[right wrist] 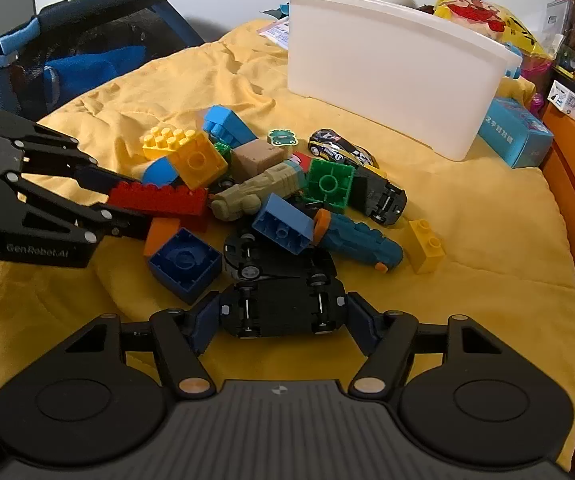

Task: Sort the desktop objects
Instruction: 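Grasp the tall red brick with the left gripper while the right gripper holds a black toy car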

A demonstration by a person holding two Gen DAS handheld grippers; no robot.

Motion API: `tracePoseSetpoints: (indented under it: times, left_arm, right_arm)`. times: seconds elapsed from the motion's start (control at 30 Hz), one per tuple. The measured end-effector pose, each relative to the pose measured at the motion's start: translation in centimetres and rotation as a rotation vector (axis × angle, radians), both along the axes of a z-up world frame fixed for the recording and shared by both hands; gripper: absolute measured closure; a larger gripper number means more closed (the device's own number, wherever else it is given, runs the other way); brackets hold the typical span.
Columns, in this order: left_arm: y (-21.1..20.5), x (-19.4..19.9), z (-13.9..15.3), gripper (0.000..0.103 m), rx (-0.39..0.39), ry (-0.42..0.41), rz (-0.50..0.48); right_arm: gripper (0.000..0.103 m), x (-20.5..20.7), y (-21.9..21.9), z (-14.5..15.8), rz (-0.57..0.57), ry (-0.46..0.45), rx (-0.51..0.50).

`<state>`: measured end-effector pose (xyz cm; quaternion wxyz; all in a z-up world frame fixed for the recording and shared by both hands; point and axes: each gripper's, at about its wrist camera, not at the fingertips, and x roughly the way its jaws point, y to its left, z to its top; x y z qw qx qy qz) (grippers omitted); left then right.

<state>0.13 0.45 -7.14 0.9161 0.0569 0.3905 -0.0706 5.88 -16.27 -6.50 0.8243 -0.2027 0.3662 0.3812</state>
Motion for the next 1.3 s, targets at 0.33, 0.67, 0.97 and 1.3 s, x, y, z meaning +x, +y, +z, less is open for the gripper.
tracePoseSetpoints:
  times: [0.33,0.67,0.97,1.3]
  left_arm:
    - [0.9,-1.3,0.8,0.057,-0.015,0.034,0.040]
    - [0.6,-0.8,0.3,0.051,0.029,-0.033,-0.026]
    - [-0.4,0.0,0.4,0.078,-0.042,0.045,-0.127]
    - [-0.4,0.9,0.1,0.078,-0.055,0.033,-0.046]
  right_arm:
    - [0.034,-0.2,-1.6,1.2,-0.033,0.006,0.033]
    - [0.034,-0.4,-2.1,1.3,-0.046,0.015,0.027]
    - [0.034,-0.3,-2.2,1.4,-0.054,0.011,0.032]
    - [0.034,0.1,-1.8,0.8,-0.049,0.017,0.017]
